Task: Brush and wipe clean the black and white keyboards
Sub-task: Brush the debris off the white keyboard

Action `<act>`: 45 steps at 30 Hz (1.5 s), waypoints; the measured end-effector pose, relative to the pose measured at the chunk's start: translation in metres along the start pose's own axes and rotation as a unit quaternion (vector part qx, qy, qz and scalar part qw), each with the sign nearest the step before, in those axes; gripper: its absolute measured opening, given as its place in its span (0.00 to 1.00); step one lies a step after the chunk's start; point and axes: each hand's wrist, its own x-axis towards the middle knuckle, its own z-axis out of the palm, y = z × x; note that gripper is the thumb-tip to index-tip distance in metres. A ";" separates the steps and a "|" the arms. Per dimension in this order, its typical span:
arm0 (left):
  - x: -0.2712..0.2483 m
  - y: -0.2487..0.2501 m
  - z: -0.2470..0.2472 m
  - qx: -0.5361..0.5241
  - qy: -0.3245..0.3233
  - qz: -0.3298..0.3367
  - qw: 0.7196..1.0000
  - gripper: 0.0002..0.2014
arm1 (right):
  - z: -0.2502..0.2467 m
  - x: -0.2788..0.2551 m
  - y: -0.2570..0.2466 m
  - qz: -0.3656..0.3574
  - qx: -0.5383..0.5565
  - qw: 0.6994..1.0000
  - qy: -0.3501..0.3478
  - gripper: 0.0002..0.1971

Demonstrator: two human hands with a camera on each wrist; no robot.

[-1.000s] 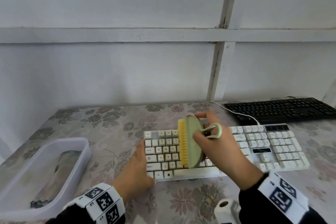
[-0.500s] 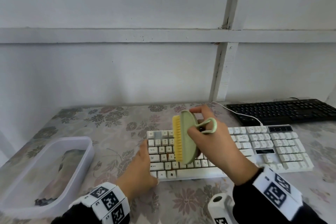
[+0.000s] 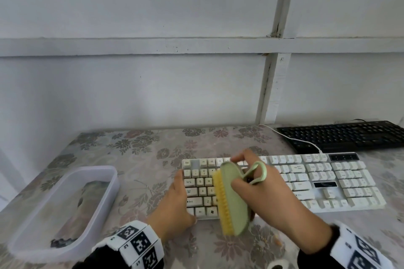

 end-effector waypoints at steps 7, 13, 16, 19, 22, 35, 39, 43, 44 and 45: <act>-0.002 0.000 0.000 -0.021 0.010 0.012 1.000 0.50 | 0.007 0.020 0.002 -0.024 -0.022 0.999 0.038 0.13; -0.001 0.002 -0.001 -0.010 0.008 0.005 1.000 0.52 | 0.011 -0.009 0.014 0.011 -0.044 0.997 -0.060 0.10; -0.002 0.003 -0.001 -0.004 0.009 0.006 1.000 0.53 | 0.000 -0.014 0.003 0.037 -0.021 0.997 -0.065 0.09; -0.003 0.005 -0.001 -0.004 0.010 0.004 1.000 0.52 | -0.010 -0.004 -0.008 0.021 0.000 1.000 -0.014 0.08; -0.005 0.007 -0.002 -0.014 0.012 0.011 1.000 0.49 | -0.009 0.015 -0.011 0.000 0.007 0.999 0.042 0.13; -0.004 0.006 -0.002 -0.009 0.002 -0.007 1.000 0.53 | 0.000 -0.015 0.002 0.041 -0.021 0.996 -0.074 0.10; -0.004 0.006 -0.002 -0.016 0.002 -0.003 1.000 0.52 | -0.009 -0.011 -0.012 0.046 0.004 0.998 -0.046 0.09; -0.006 0.007 -0.003 -0.011 -0.001 0.003 1.000 0.51 | -0.009 0.008 -0.021 0.003 0.010 1.000 0.016 0.11; -0.006 0.008 -0.003 -0.011 0.000 0.005 1.000 0.51 | -0.006 0.014 -0.021 -0.010 0.015 0.999 0.028 0.13; -0.006 0.007 -0.003 -0.010 0.000 0.007 1.000 0.51 | -0.002 0.020 -0.020 -0.022 0.015 0.999 0.035 0.14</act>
